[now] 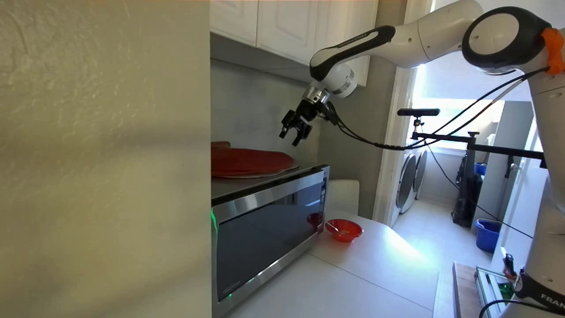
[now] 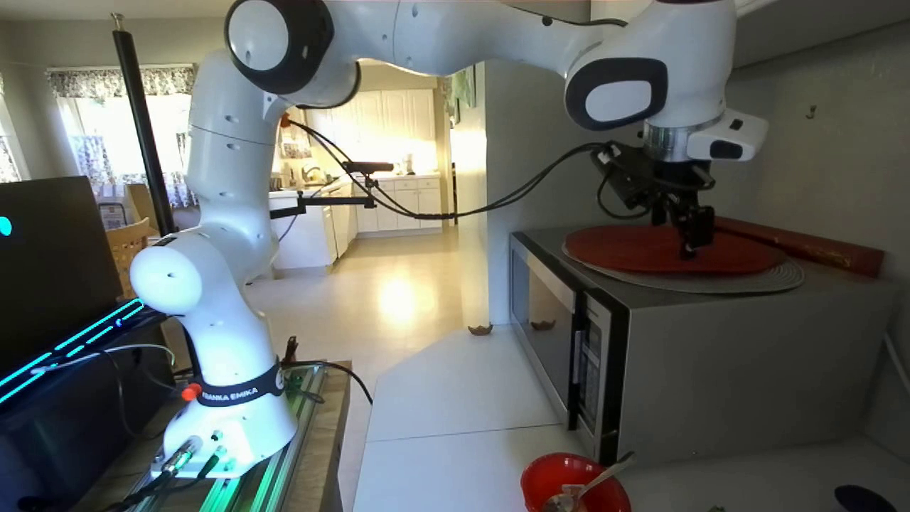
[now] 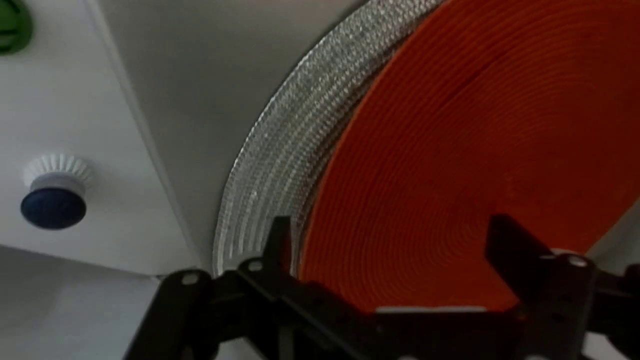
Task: Put the orange object on the microwave
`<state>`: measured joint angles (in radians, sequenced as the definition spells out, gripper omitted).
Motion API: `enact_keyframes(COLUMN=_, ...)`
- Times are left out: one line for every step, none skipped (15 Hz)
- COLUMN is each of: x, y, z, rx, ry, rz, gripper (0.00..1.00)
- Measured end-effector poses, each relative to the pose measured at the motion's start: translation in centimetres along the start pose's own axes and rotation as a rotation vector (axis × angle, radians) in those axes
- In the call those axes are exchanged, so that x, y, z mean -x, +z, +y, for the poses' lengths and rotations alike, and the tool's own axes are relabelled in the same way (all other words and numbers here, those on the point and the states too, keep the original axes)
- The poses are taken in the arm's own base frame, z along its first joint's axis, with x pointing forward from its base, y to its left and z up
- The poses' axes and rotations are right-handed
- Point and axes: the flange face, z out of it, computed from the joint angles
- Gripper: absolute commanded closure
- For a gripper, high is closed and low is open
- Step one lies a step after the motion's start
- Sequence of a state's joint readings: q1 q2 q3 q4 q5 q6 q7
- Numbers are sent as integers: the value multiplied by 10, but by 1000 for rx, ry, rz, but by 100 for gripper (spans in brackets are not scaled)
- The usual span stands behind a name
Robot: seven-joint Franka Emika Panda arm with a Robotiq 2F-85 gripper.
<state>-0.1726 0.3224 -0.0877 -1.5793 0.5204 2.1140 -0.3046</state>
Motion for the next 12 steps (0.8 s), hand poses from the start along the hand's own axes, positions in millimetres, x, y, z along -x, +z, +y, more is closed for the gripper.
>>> enact_keyframes(x=-2, y=-16, z=-5, rx=31, ry=-17, rz=25, gripper=0)
enact_keyframes(x=-3, y=-33, z=-11, rx=62, ry=-29, rz=47, gripper=0)
enact_keyframes(x=-3, y=-51, z=-17, rx=92, ry=-40, rz=68, gripper=0)
enact_keyframes(x=-2, y=-69, z=-23, rx=118, ry=-52, rz=91, gripper=0)
enact_keyframes(x=0, y=-86, z=-29, rx=145, ry=-62, rz=116, gripper=0)
enact_keyframes(x=3, y=-101, z=-34, rx=169, ry=-66, rz=136, gripper=0)
enact_keyframes(x=7, y=-116, z=-40, rx=190, ry=-63, rz=152, gripper=0)
enact_keyframes(x=12, y=-129, z=-44, rx=214, ry=-53, rz=165, gripper=0)
enact_keyframes(x=17, y=-141, z=-46, rx=239, ry=-38, rz=178, gripper=0)
enact_keyframes(x=23, y=-151, z=-47, rx=262, ry=-20, rz=189, gripper=0)
enact_keyframes(x=28, y=-160, z=-47, rx=280, ry=3, rz=200, gripper=0)
enact_keyframes(x=31, y=-165, z=-47, rx=282, ry=8, rz=205, gripper=0)
